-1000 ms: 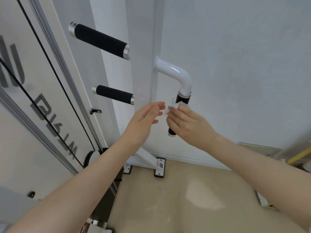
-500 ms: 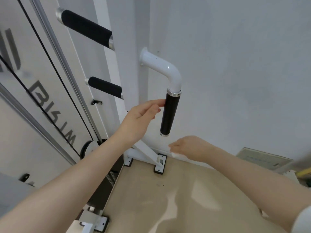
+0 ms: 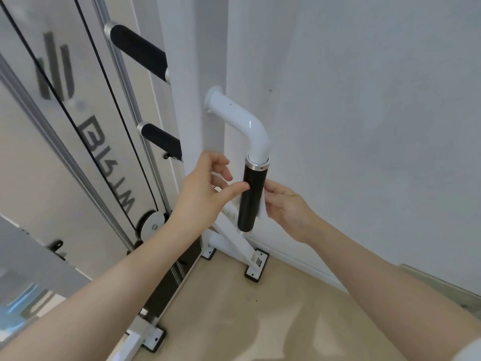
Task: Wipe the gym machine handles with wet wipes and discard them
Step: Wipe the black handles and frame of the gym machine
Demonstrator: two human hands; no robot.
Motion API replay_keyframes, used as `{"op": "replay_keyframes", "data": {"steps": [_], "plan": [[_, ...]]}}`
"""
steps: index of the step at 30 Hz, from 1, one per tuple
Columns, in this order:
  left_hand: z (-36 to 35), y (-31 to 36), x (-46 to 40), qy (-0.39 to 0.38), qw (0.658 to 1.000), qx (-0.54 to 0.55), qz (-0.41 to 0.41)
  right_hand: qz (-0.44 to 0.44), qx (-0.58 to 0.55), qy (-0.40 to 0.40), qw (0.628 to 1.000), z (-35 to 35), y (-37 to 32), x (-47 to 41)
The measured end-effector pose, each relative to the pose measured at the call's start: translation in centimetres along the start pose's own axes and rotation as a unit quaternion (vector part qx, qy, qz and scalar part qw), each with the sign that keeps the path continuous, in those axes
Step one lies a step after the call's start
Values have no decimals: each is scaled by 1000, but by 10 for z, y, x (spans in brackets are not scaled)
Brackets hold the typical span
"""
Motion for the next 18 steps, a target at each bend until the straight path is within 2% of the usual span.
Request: {"op": "replay_keyframes", "data": {"steps": [3,5,9,11,14,16,18], "plan": [[2,6,3,-4,1000,-23,-4,43,-112,-44,992,0,-28,-5],[3,9,3,1,1000,-29,-4,73,-138,-80,984,-4,-45,-3],[2,12,4,4,999,-42,-4,27,-27,-109,993,-8,-4,0],[1,10,4,7,998,-55,-4,38,-37,-102,993,-3,-11,2],[-4,5,4,6,999,-32,22,100,-113,-70,986,8,-45,0],[-10,6,4,3,999,-1,33,114,-85,-31,989,12,-44,-2],[-13,7,3,11,999,11,38,89,-37,-6,995,14,-28,-3]]}}
Point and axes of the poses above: each hand's wrist, its own x-axis away from the middle knuckle, its own z-axis out of the back of the hand, y = z × x, the point moved 10 cm from there along -x, towards the middle knuckle, and after that the axes turned 7 degrees about y, right-handed, at the moved point
